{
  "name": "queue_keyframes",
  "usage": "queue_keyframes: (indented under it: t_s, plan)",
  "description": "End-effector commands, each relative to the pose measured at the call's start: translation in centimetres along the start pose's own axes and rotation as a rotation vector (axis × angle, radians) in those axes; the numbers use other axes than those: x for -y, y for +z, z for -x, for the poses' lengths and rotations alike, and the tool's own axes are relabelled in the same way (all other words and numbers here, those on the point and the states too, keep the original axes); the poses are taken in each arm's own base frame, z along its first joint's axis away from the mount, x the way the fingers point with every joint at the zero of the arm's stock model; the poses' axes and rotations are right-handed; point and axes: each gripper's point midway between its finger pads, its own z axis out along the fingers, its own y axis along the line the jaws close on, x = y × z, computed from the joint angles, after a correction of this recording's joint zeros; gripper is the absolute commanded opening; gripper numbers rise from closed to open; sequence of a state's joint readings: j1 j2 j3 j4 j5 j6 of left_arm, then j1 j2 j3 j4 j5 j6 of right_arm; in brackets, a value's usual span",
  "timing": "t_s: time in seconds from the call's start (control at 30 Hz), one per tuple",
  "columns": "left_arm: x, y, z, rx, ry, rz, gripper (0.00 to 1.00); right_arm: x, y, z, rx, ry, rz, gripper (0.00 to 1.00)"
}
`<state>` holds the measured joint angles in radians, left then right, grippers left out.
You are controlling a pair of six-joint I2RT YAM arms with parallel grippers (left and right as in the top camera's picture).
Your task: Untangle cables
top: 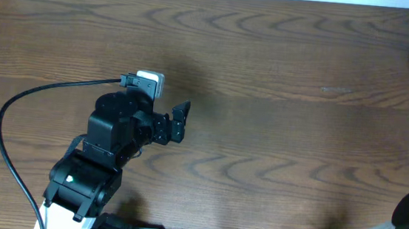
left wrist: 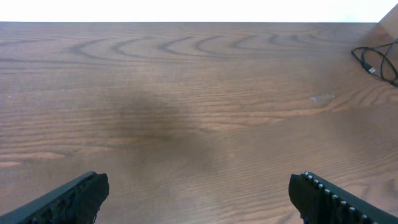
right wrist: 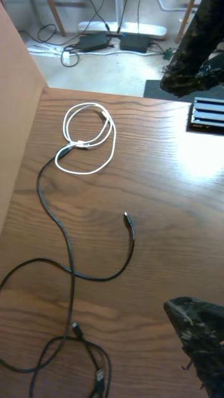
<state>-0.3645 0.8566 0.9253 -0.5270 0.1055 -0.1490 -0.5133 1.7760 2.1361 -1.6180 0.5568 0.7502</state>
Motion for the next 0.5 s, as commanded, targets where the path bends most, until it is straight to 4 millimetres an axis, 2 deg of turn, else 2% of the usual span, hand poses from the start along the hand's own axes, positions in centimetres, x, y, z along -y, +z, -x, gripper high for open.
queue_keyframes:
  t_s: [0.0,0.2,0.47]
  plan:
    - [-0.1,-0.6,0.4,0.019,0.014,0.010,0.98,0.7,0.2,-0.9,-0.002,-0.007,0.000,0.99]
    - [-1.5,-2.5,0.9,0.073,-0.028,0.086,0.98,-0.1,1.0,-2.8,-0.003,-0.062,0.063,0.99]
    - [-3.2,-3.8,-0.8,0.032,-0.028,0.183,0.98,-1.4,3.5,-5.9,-0.014,-0.102,0.143,0.99]
